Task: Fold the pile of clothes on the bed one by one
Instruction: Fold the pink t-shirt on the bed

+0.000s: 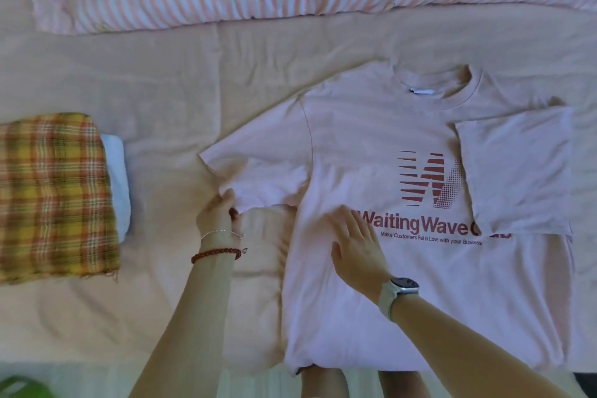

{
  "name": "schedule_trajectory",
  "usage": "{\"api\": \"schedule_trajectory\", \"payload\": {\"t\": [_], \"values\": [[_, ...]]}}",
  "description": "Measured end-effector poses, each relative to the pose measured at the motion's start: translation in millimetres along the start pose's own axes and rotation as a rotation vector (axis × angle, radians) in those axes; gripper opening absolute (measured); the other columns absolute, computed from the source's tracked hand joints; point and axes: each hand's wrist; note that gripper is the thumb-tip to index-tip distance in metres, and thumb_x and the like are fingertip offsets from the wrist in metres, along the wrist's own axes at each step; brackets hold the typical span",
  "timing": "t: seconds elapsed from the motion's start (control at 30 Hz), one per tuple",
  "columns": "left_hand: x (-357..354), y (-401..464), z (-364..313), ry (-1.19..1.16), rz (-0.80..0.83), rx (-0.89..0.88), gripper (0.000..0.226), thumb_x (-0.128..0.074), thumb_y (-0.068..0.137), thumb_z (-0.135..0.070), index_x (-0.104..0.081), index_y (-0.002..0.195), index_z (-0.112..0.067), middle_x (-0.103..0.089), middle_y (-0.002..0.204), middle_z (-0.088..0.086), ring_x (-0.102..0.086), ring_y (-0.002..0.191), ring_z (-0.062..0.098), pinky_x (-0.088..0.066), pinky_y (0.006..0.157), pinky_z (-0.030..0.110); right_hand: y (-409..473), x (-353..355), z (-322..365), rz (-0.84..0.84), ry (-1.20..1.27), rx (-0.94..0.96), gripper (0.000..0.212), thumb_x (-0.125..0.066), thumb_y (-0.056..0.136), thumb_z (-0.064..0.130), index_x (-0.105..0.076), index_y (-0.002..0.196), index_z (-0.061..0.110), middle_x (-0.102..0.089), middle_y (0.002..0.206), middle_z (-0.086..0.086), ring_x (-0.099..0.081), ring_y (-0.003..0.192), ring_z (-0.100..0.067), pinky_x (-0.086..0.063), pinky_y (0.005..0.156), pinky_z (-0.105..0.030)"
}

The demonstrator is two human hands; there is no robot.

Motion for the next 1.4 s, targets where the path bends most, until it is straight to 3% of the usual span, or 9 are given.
{"api": "schedule_trajectory", "payload": {"t": [0.13, 0.23, 0.4, 0.6, 0.7, 0.83, 1.1, 1.23, 1.4], "values": [[35, 20, -17, 0.555, 0.055, -0.402, 0.015, -0.061, 0.081, -0.016, -0.052, 0.071, -0.010, -0.044, 0.070, 0.001, -0.040, 0.066, 0.013, -0.034, 0.056, 0.012, 13, -9, 6, -0.050, -0.142, 0.053, 0.051, -0.064, 0.072, 0.013, -0.056, 0.123, 0.013, -0.052, 0.134, -0.015, -0.050, 0.123, -0.036, -0.039, 0.097, -0.054], [41, 32, -9, 0.642, 0.139, -0.163, 0.007, -0.063, 0.075, -0.009, -0.057, 0.073, -0.009, -0.053, 0.077, 0.009, -0.047, 0.076, 0.021, -0.040, 0.072, 0.027, 27, -3, 17, -0.106, -0.143, 0.011, 0.036, -0.056, 0.072, 0.016, -0.066, 0.107, 0.014, -0.064, 0.114, -0.012, -0.062, 0.102, -0.035, -0.049, 0.082, -0.051], [39, 36, -2, 0.503, 0.212, -0.109, 0.028, -0.064, 0.060, -0.043, -0.056, 0.072, -0.018, -0.052, 0.082, 0.007, -0.048, 0.079, 0.019, -0.039, 0.073, 0.035, 88, 36, 61, -0.396, 0.021, 0.189, 0.036, -0.036, 0.078, 0.018, -0.067, 0.095, 0.009, -0.066, 0.091, -0.010, -0.062, 0.078, -0.033, -0.052, 0.061, -0.038], [32, 31, 17, 0.513, 0.093, -0.265, 0.019, -0.065, 0.081, -0.005, -0.053, 0.069, -0.012, -0.048, 0.067, 0.002, -0.041, 0.064, 0.014, -0.034, 0.049, 0.011, 184, 61, 140, 0.106, -0.158, 0.427, 0.046, -0.038, 0.098, 0.018, -0.030, 0.144, 0.020, -0.031, 0.148, 0.004, -0.047, 0.120, -0.026, -0.042, 0.086, -0.036], [34, 29, 22, 0.479, 0.068, -0.282, 0.028, -0.068, 0.077, -0.013, -0.046, 0.061, -0.015, -0.041, 0.062, -0.001, -0.037, 0.059, 0.009, -0.031, 0.048, 0.013, 203, 47, 170, 0.258, -0.237, 0.469, 0.053, -0.040, 0.098, 0.020, -0.019, 0.147, 0.023, -0.028, 0.148, 0.003, -0.051, 0.116, -0.031, -0.042, 0.086, -0.037], [38, 23, 20, 0.406, 0.055, -0.299, 0.030, -0.068, 0.076, -0.014, -0.042, 0.059, -0.013, -0.034, 0.059, -0.003, -0.034, 0.048, 0.002, -0.029, 0.047, 0.012, 214, 38, 182, 0.261, -0.259, 0.353, 0.030, -0.044, 0.097, 0.022, -0.048, 0.125, 0.012, -0.044, 0.128, -0.010, -0.051, 0.111, -0.034, -0.037, 0.078, -0.034], [27, 3, -1, 0.362, -0.130, -0.540, 0.011, -0.064, 0.082, -0.007, -0.061, 0.091, -0.001, -0.055, 0.068, -0.006, -0.050, 0.062, -0.006, -0.036, 0.062, 0.004, 209, 110, 188, 0.024, 0.726, 0.163, 0.012, -0.055, 0.089, 0.009, -0.066, 0.089, 0.015, -0.055, 0.053, -0.004, -0.055, 0.047, -0.017, -0.049, 0.050, -0.024], [13, -17, 4, 0.447, -0.141, -0.830, 0.019, -0.059, 0.082, -0.012, -0.062, 0.093, 0.004, -0.060, 0.083, 0.006, -0.048, 0.072, 0.000, -0.035, 0.070, -0.002, 180, 134, 150, -0.011, 0.847, 0.114, 0.020, -0.049, 0.093, 0.009, -0.062, 0.079, 0.014, -0.057, 0.047, -0.001, -0.058, 0.043, -0.015, -0.046, 0.044, -0.021], [-2, -40, 22, 0.664, 0.192, -1.187, 0.018, -0.049, 0.079, -0.014, -0.055, 0.094, -0.023, -0.054, 0.073, -0.003, -0.045, 0.064, 0.010, -0.038, 0.059, 0.013, 131, 145, 63, -0.149, 1.092, -0.111, 0.029, -0.045, 0.095, 0.016, -0.060, 0.072, 0.008, -0.059, 0.066, -0.005, -0.061, 0.054, -0.012, -0.051, 0.052, -0.024]]}}
Point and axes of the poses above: each hand's wrist, its own y-axis towards the middle knuckle, its own x-axis out of the back of the hand, z = x × y
